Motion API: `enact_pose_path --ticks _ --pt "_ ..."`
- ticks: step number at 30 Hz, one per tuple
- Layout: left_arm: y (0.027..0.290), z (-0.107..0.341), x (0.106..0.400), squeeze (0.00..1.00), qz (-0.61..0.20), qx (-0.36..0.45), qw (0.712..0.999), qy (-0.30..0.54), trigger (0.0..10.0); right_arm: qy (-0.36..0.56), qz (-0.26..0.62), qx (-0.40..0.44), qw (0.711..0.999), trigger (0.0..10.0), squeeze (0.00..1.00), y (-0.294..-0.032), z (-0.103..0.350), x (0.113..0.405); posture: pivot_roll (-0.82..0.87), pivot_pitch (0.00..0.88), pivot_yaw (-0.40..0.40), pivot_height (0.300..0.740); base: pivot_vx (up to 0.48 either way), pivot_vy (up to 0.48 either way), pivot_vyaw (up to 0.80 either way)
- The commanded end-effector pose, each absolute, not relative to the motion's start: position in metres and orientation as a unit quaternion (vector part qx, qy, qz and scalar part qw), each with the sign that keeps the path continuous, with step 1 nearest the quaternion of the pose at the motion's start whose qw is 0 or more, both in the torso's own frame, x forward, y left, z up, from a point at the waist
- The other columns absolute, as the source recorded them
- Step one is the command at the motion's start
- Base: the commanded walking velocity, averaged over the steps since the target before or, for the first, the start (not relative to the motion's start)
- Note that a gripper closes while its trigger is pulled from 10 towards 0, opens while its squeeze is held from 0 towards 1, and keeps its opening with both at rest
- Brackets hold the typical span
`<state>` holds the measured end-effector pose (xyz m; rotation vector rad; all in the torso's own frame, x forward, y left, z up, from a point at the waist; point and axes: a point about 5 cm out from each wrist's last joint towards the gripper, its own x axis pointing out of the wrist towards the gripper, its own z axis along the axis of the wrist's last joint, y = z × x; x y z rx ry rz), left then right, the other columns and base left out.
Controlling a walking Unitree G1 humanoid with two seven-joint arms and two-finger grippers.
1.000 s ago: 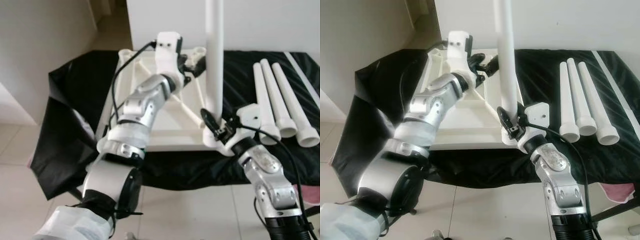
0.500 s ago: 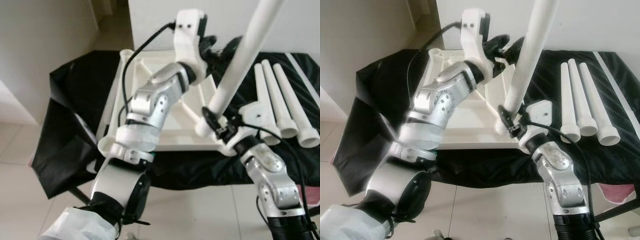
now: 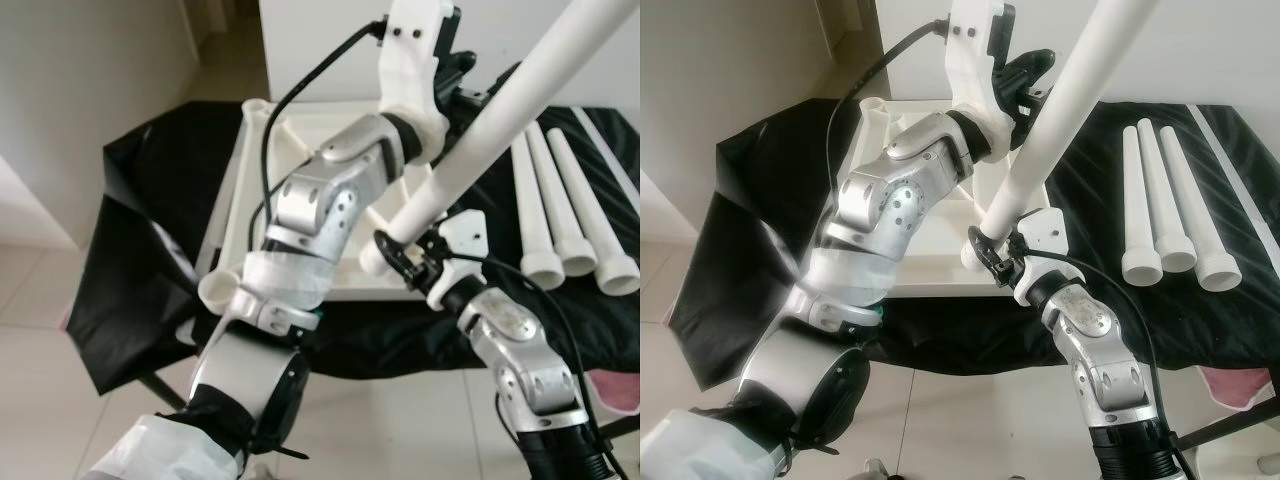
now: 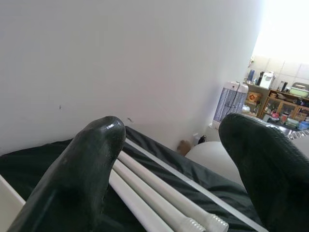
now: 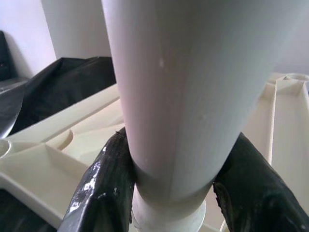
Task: Building children table
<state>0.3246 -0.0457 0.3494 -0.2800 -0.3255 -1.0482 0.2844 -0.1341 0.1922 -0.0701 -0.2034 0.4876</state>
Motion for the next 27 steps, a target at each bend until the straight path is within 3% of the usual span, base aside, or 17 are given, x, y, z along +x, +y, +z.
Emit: enact_pose_path --ticks 1,3,4,5,7,8,9,16,17,18,19,23,27 --pt "-0.047 0.351 0.325 0.0 -0.517 -0.118 0.831 -0.166 10.0 -0.118 0.23 -0.032 0.965 10.0 0.0 -0.137 0.202 0.286 -0.06 0.03 0.015 0.74 0.0 0.0 0.0" --pt "-0.036 0.351 0.339 0.0 -0.463 -0.109 0.862 -0.174 10.0 -0.125 0.22 -0.026 0.967 9.7 0.0 -0.14 0.207 0.286 -0.06 0.031 0.014 0.74 0.0 0.0 0.0" --pt "-0.036 0.351 0.339 0.0 -0.463 -0.109 0.862 -0.174 10.0 -0.125 0.22 -0.026 0.967 9.7 0.0 -0.14 0.207 0.286 -0.06 0.031 0.014 0.74 0.0 0.0 0.0" --pt "-0.028 0.351 0.348 0.0 -0.431 -0.114 0.878 -0.176 10.0 -0.13 0.214 -0.021 0.968 0.7 0.0 -0.142 0.209 0.286 -0.06 0.033 0.014 0.74 0.0 0.0 0.0" --pt "-0.023 0.35 0.354 0.0 -0.412 -0.119 0.886 -0.176 10.0 -0.133 0.21 -0.018 0.968 0.7 0.0 -0.144 0.21 0.286 -0.06 0.033 0.014 0.74 0.0 0.0 0.0" --pt "-0.013 0.348 0.362 0.0 -0.384 -0.138 0.897 -0.168 10.0 -0.139 0.205 -0.011 0.969 0.0 0.0 -0.145 0.213 0.286 -0.06 0.042 0.016 0.74 0.0 0.0 0.0" --pt "-0.002 0.343 0.372 0.0 -0.346 -0.15 0.912 -0.16 10.0 -0.146 0.195 0.001 0.97 0.0 0.0 -0.148 0.216 0.286 -0.06 0.043 0.016 0.74 0.0 0.0 0.0" --pt "0.015 0.332 0.384 0.0 -0.295 -0.169 0.929 -0.144 10.0 -0.155 0.172 0.013 0.973 0.1 0.0 -0.155 0.22 0.287 -0.07 0.049 0.018 0.74 0.0 0.0 0.0" --pt "0.022 0.324 0.387 0.0 -0.282 -0.167 0.935 -0.138 10.0 -0.158 0.156 0.013 0.975 1.1 0.0 -0.158 0.222 0.287 -0.07 0.052 0.022 0.74 0.0 0.0 0.0" --pt "0.022 0.324 0.387 0.0 -0.282 -0.167 0.935 -0.138 10.0 -0.158 0.156 0.013 0.975 1.1 0.0 -0.158 0.222 0.287 -0.07 0.052 0.022 0.74 0.0 0.0 0.0" --pt "0.025 0.315 0.387 0.0 -0.28 -0.162 0.937 -0.133 10.0 -0.162 0.134 0.001 0.978 10.0 0.0 -0.163 0.224 0.287 -0.08 0.054 0.024 0.74 0.0 0.0 0.0" --pt "0.022 0.294 0.38 0.0 -0.31 -0.127 0.933 -0.13 10.0 -0.17 0.085 -0.013 0.982 10.0 0.0 -0.17 0.226 0.286 -0.08 0.059 0.03 0.74 0.0 0.0 0.0" --pt "0.006 0.256 0.351 0.0 -0.425 -0.062 0.894 -0.126 10.0 -0.137 -0.027 -0.026 0.99 10.0 0.0 -0.183 0.218 0.287 -0.09 0.065 0.036 0.74 0.0 0.0 0.0"
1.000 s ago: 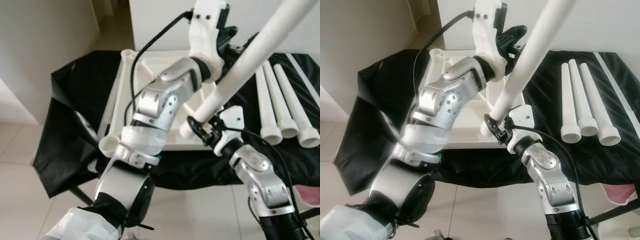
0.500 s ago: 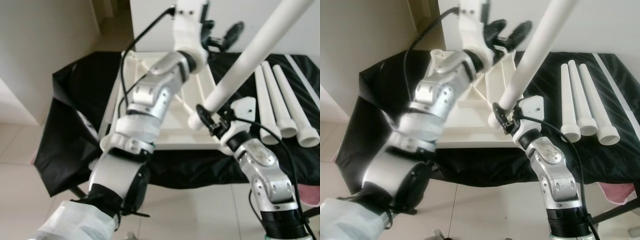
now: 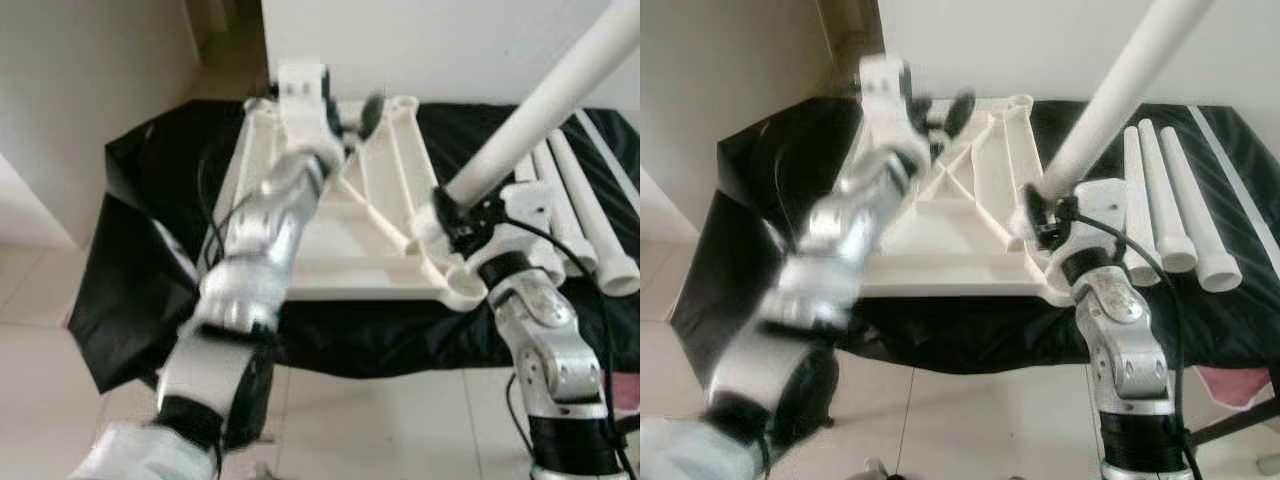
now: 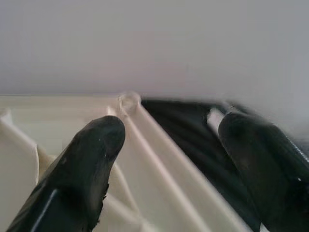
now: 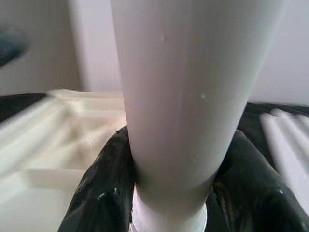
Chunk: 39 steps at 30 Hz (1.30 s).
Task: Building children table
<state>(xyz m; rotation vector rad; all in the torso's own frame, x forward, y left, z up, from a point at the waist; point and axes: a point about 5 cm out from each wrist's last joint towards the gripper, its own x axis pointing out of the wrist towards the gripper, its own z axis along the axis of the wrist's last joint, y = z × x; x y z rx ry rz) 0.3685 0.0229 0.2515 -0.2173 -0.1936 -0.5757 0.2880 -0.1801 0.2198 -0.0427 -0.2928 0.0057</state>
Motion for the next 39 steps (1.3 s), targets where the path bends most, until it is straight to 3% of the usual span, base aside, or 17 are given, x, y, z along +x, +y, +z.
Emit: enact_pose_path --ticks 1,8,17,30,39 --pt "0.006 0.256 0.351 0.0 -0.425 -0.062 0.894 -0.126 10.0 -0.137 -0.027 -0.026 0.99 10.0 0.0 -0.183 0.218 0.287 -0.09 0.065 0.036 0.74 0.0 0.0 0.0" --pt "0.0 0.228 0.328 0.0 -0.487 -0.001 0.864 -0.129 10.0 -0.112 -0.07 -0.018 0.991 10.0 0.0 -0.178 0.212 0.283 -0.1 0.068 0.041 0.74 0.0 0.0 0.0" --pt "0.016 0.204 0.296 0.0 -0.54 0.054 0.826 -0.15 10.0 -0.074 -0.106 0.023 0.991 10.0 0.0 -0.167 0.205 0.274 -0.1 0.066 0.039 0.74 0.0 0.0 0.0" --pt "0.025 0.183 0.285 0.0 -0.552 0.073 0.823 -0.115 10.0 -0.035 -0.085 0.032 0.995 10.0 0.0 -0.146 0.192 0.252 -0.12 0.054 0.04 0.74 0.0 0.0 0.0" --pt "0.026 0.183 0.284 0.0 -0.552 0.076 0.822 -0.114 10.0 -0.011 -0.092 0.005 0.996 10.0 0.0 -0.152 0.178 0.243 -0.12 0.05 0.042 0.74 0.0 0.0 0.0"
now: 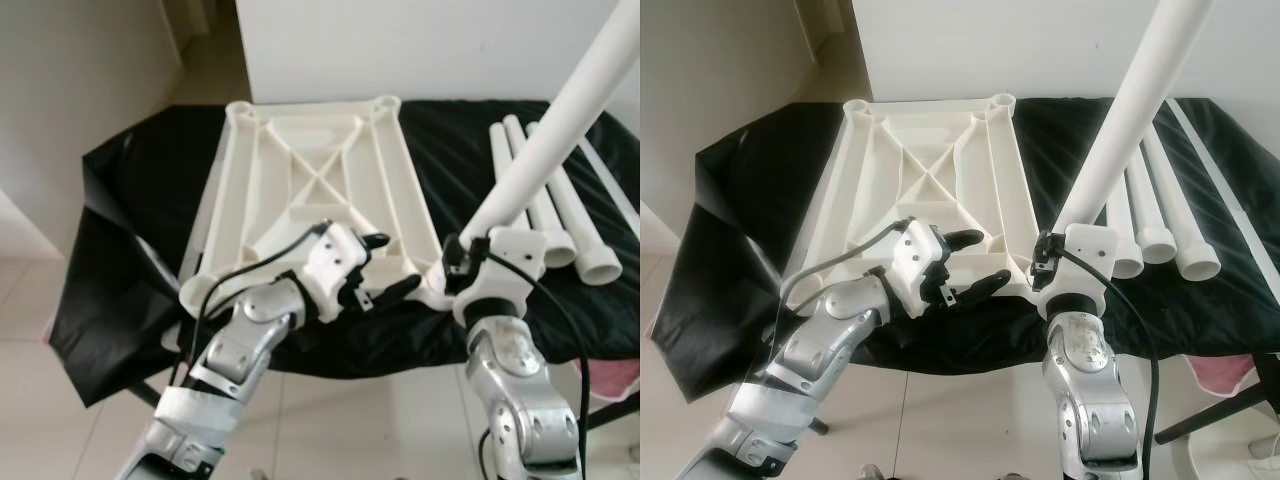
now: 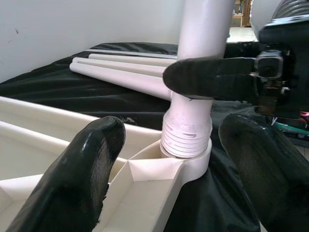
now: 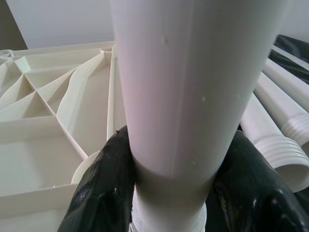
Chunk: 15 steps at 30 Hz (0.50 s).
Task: Building children table
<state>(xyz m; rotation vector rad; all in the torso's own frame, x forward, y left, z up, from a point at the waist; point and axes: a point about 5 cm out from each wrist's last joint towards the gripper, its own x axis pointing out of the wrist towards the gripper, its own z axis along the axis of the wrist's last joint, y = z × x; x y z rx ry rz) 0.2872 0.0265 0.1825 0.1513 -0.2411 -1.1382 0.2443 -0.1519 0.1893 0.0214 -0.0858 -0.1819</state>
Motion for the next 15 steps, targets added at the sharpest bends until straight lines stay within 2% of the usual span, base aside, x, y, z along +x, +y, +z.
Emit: enact_pose_path --ticks 1,15 --pt "0.026 0.183 0.284 0.0 -0.552 0.076 0.822 -0.114 10.0 -0.011 -0.092 0.005 0.996 10.0 0.0 -0.152 0.178 0.243 -0.12 0.05 0.042 0.74 0.0 0.0 0.0" --pt "0.027 0.187 0.285 0.0 -0.552 0.073 0.823 -0.114 10.0 0.008 -0.09 -0.065 0.994 10.0 0.0 -0.158 0.148 0.241 -0.12 0.063 0.067 0.74 0.0 0.0 0.0"
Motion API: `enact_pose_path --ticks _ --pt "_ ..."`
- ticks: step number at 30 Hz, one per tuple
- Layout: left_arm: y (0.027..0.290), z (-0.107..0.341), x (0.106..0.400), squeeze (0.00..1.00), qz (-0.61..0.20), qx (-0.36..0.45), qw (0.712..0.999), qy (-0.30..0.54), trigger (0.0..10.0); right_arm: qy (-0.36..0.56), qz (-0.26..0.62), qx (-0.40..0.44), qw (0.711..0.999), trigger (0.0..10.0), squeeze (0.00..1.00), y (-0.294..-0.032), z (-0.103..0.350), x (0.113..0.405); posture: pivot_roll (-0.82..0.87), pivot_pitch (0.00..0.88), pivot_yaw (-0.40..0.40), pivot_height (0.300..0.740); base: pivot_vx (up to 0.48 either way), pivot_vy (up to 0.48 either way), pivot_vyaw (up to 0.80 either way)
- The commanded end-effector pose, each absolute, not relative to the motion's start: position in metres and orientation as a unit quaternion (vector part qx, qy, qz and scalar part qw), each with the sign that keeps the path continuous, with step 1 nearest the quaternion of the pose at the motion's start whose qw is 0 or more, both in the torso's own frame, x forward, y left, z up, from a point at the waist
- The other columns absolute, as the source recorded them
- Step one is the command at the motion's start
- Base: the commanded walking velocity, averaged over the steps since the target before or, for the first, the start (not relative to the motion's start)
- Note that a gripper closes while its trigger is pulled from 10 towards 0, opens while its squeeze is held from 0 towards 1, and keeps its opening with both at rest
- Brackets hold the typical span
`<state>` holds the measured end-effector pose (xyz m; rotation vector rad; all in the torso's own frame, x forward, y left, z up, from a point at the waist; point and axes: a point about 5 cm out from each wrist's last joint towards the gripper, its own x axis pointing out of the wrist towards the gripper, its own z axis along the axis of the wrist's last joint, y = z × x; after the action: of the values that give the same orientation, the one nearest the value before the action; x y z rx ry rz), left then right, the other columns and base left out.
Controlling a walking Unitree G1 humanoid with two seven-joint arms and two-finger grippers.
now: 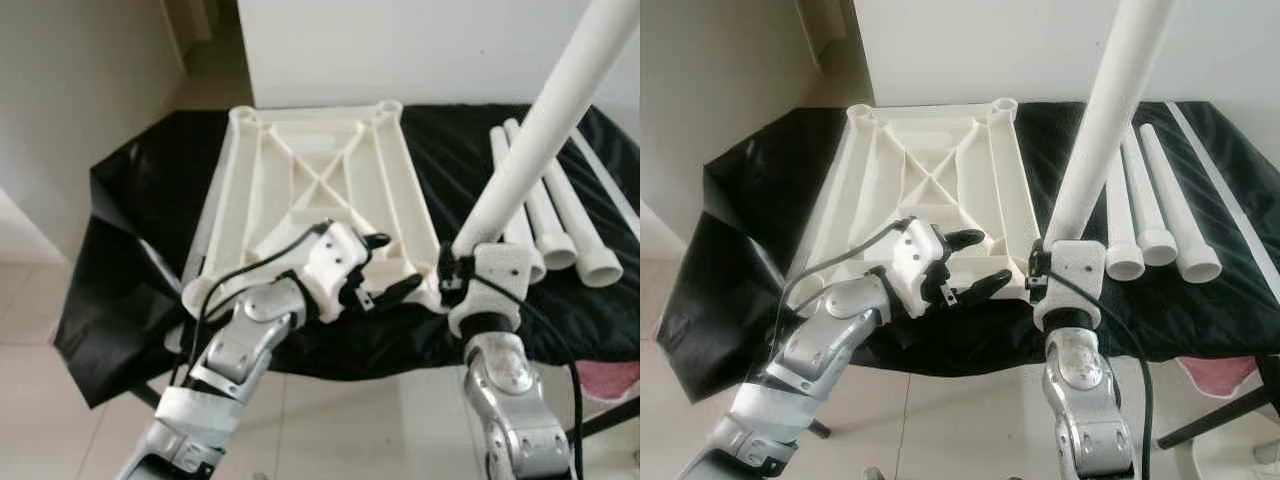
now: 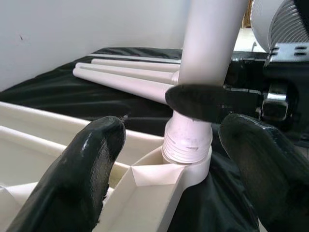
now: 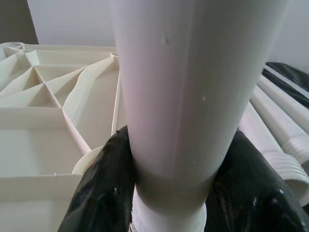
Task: Building children table
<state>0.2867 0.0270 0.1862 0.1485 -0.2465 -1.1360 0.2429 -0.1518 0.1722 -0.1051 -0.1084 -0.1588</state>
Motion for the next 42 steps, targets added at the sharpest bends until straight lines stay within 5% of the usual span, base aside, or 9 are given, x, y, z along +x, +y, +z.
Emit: enact_pose_path --ticks 1,27,42 --pt "0.027 0.188 0.285 0.0 -0.553 0.074 0.822 -0.115 10.0 0.015 -0.091 -0.06 0.994 10.0 0.0 -0.159 0.146 0.242 -0.12 0.066 0.068 0.74 0.0 0.0 0.0" --pt "0.026 0.197 0.287 0.0 -0.547 0.073 0.824 -0.127 10.0 0.059 -0.162 0.043 0.984 10.0 0.0 -0.192 0.149 0.273 -0.11 0.073 0.065 0.74 0.0 0.0 0.0" --pt "0.023 0.198 0.285 0.0 -0.543 0.068 0.826 -0.133 10.0 0.064 -0.26 -0.001 0.963 10.0 0.0 -0.199 0.151 0.28 -0.1 0.048 0.04 0.74 0.0 0.0 0.0"
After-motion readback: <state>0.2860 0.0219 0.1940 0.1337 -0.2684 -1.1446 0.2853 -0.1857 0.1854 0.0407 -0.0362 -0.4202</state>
